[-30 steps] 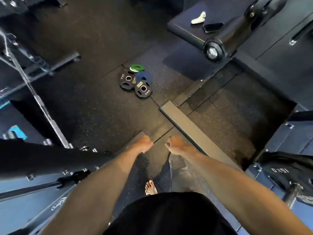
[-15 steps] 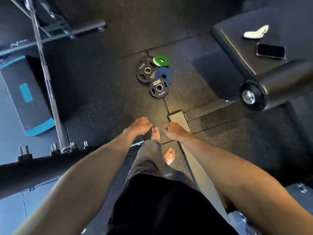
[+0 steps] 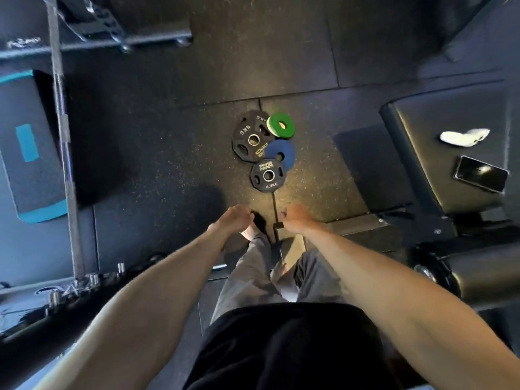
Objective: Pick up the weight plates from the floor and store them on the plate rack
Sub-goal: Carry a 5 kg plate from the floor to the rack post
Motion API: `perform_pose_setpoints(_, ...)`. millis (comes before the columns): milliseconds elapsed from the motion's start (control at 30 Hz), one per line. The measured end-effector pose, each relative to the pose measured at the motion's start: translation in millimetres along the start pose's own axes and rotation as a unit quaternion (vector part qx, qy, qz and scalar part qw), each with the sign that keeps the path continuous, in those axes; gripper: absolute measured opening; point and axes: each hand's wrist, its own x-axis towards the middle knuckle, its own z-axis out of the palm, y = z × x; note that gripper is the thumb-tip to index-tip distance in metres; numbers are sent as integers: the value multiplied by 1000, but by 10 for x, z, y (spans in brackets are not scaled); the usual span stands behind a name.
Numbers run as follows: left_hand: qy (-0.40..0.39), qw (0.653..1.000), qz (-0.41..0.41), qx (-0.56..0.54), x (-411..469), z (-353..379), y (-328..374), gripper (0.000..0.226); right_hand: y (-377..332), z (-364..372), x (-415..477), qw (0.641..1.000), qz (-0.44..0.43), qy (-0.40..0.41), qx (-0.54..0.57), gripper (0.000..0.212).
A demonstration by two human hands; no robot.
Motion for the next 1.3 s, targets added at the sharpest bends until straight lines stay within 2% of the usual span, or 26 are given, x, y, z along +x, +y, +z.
perform_pose_setpoints(367, 37, 996, -31, -70, 840, -806, 569, 36, -336, -1194, 1008, 998, -57, -26, -24, 31)
perform_pose_setpoints(600, 58, 982, -97, -150, 1582, -1037, 1045, 35, -329, -1772, 1976, 992, -73, -85, -65, 25)
perform_pose_setpoints(733, 47, 971, -146, -184, 2289, -980, 1102, 39, -315, -2020, 2553, 988, -70, -102, -95, 30)
perform_pose_setpoints(867, 48, 961, -215, -164, 3192, -888, 864, 57, -347, -1935, 3354, 988, -77, -90, -102, 29)
perform_pose_setpoints(933, 36, 960, -220, -170, 3509, -975, 801, 61, -353, -1765, 3839, 988, -84, -68, -106, 29)
perform_pose_setpoints(1100, 29, 946, -218, -237, 4864, -818, 220, 44, -354, -1242, 5069, 991, -82, -10, -107, 27)
perform_pose_setpoints(1200, 45, 930, -256, -260, 5671, -611, -182, 48, -269, -930, 5728, 986, -91, 9, -142, 27)
perform_pose_setpoints(1300, 84, 918, -273, -277, 5963, -619, -202, 44, -132, -690, 6246, 976, -95, 37, -192, 31)
